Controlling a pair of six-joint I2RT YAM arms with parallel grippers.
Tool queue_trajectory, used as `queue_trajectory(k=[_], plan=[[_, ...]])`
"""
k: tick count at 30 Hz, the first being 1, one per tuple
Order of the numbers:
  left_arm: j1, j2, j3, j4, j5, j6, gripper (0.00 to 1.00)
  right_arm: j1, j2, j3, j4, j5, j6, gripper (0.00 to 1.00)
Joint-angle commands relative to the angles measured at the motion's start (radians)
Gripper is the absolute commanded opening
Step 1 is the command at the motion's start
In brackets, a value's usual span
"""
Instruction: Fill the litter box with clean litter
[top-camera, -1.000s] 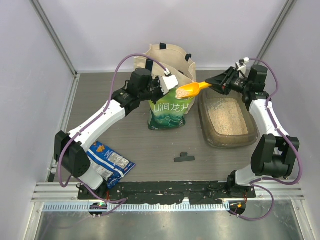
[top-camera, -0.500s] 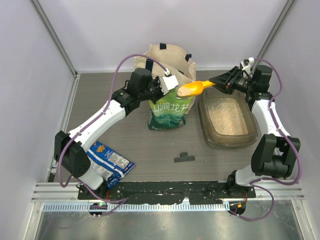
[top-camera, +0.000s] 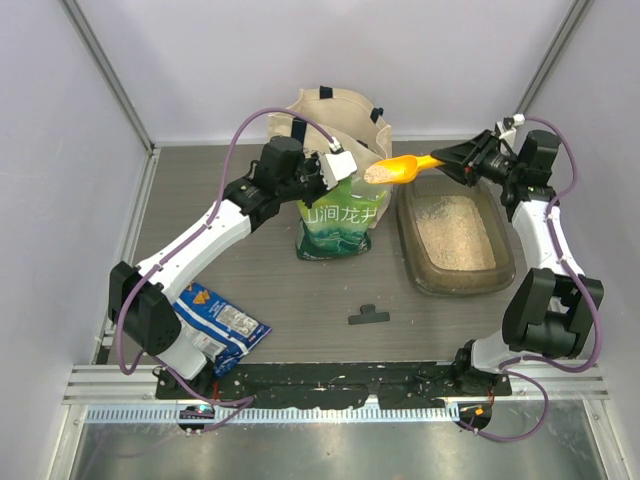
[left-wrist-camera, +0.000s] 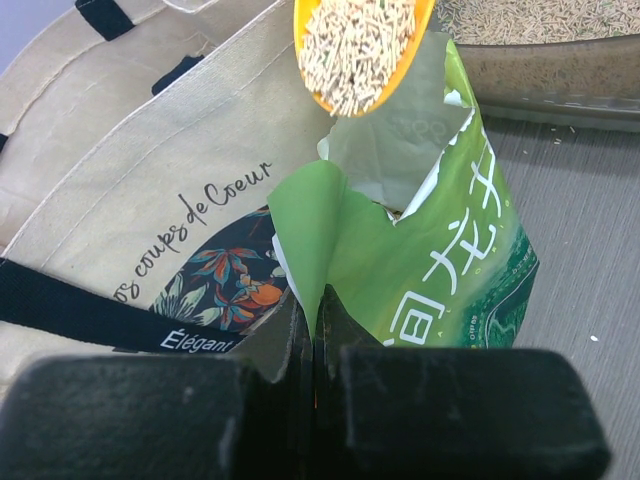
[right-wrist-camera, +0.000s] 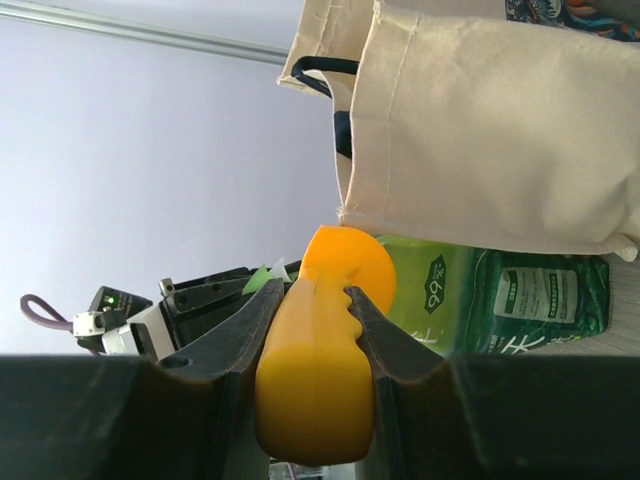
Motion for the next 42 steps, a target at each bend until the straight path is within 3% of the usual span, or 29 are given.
queue_trajectory(k=[1,15,19,23,28,35,42], plan=[[0.009,-0.04,0.051,0.177,-0.006,0.028,0.0,-0.024,-0.058,0.033,0.102,-0.04,0.057,0.01],[0.009,0.015,0.112,0.151,0.023,0.058,0.0,-0.309,-0.099,0.033,0.201,-0.067,0.097,0.01],[0.009,0.011,0.103,0.157,0.033,0.066,0.0,-0.383,-0.122,0.018,0.062,-0.015,-0.049,0.01],[0.009,0.002,0.083,0.171,0.039,0.072,0.0,-0.4,-0.149,0.024,-0.202,0.096,-0.41,0.01],[0.01,-0.02,0.048,0.191,0.033,0.077,0.0,-0.4,-0.206,0.01,-0.384,0.245,-0.693,0.01],[0.01,-0.044,-0.006,0.232,0.036,0.069,0.0,-0.331,-0.245,0.013,-0.464,0.432,-0.994,0.01],[0.01,-0.075,-0.043,0.245,0.033,0.049,0.0,-0.014,-0.298,-0.019,-0.359,0.727,-1.203,0.01]])
